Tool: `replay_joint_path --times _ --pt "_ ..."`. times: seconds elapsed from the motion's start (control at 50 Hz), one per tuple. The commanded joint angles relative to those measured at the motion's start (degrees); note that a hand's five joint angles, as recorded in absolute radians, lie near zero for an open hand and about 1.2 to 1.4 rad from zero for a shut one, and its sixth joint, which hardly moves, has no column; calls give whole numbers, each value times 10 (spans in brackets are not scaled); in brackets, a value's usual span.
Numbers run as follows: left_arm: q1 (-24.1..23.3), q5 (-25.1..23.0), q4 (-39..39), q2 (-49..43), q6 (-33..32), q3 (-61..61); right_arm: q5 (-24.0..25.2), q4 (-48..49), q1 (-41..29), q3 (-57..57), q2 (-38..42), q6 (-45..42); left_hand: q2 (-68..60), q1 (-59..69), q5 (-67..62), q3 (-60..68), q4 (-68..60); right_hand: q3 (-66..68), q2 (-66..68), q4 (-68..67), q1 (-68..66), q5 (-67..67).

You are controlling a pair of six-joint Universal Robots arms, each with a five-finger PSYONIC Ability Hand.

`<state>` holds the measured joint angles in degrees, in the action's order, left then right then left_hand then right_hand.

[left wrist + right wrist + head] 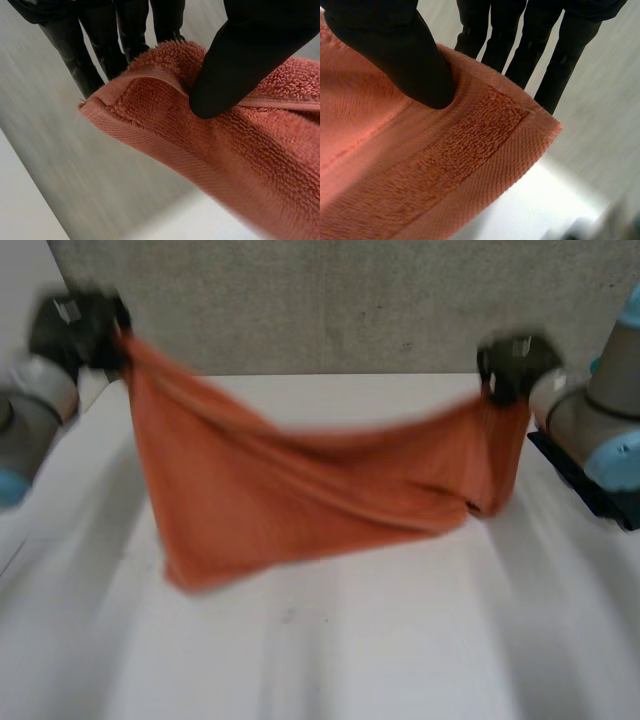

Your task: Fold the laundry.

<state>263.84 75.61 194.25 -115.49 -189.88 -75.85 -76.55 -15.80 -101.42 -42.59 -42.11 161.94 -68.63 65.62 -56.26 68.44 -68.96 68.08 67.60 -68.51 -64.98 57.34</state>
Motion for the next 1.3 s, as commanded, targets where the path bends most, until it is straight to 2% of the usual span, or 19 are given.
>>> replay_joint_path --times 0.02,0.04,0.06,0.12,0.26,0.4,0.48,0.64,0.72,0.78,0.8,0.86,0.88,0.92,0.96,1.0,1.08,1.2,1.3 --pt "-3 66 157 -1 50 210 -43 419 -32 15 -97 -30 -114 144 -137 116 -110 119 124 -115 -150 127" --pt "-1 80 194 2 64 220 -43 516 -33 -21 -119 -16 -114 144 -137 116 -110 119 124 -115 -150 127" --pt "-1 86 211 3 69 223 -42 562 -32 -35 -127 -10 -114 144 -137 116 -110 119 124 -115 -150 127" --pt "8 106 255 11 81 221 -40 628 -25 -74 -145 9 -114 144 -137 116 -110 119 124 -115 -150 127" --pt "23 81 191 24 98 142 -33 517 -18 -71 -124 32 -114 144 -137 116 -110 119 124 -115 -150 127" --pt "21 38 191 17 93 -11 23 440 -17 -114 -85 35 -114 144 -137 116 -110 119 124 -115 -150 127" --pt "19 24 202 -10 71 -86 44 414 -18 -157 -60 16 -114 144 -137 116 -110 119 124 -115 -150 127" --pt "24 -9 178 -47 -24 -179 47 344 -17 -228 -39 -99 -114 144 -137 116 -110 119 124 -115 -150 127" --pt "32 -23 101 -12 -58 -221 47 240 -16 -262 -65 -176 -114 144 -137 116 -110 119 124 -115 -150 127" --pt "38 -31 -18 37 -94 -248 32 120 -14 -297 -98 -264 -114 144 -137 116 -110 119 124 -115 -150 127" --pt "41 -34 -90 62 -120 -257 9 50 -11 -320 -117 -318 -114 144 -137 116 -110 119 124 -115 -150 127" --pt "47 -32 -207 95 -173 -269 -50 -63 -3 -362 -151 -396 -114 144 -137 116 -110 119 124 -115 -150 127" --pt "55 -28 -283 111 -214 -275 -89 -129 0 -396 -176 -433 -114 144 -137 116 -110 119 124 -115 -150 127" --pt "66 -24 -354 126 -255 -279 -114 -159 3 -426 -202 -455 -114 144 -137 116 -110 119 124 -115 -150 127" --pt "83 -23 -438 138 -316 -280 -110 -137 3 -455 -230 -464 -114 144 -137 116 -110 119 124 -115 -150 127" --pt "92 -27 -468 145 -348 -274 -101 -113 3 -463 -246 -467 -114 144 -137 116 -110 119 124 -115 -150 127" --pt "92 -38 -454 146 -359 -258 -83 -85 1 -465 -267 -463 -114 144 -137 116 -110 119 124 -115 -150 127" --pt "56 -33 -367 125 -280 -218 -73 -48 -15 -419 -226 -408 -114 144 -137 116 -110 119 124 -115 -150 127" --pt "32 -1 -267 79 -230 -171 -85 17 -19 -356 -170 -370 -114 144 -137 116 -110 119 124 -115 -150 127"
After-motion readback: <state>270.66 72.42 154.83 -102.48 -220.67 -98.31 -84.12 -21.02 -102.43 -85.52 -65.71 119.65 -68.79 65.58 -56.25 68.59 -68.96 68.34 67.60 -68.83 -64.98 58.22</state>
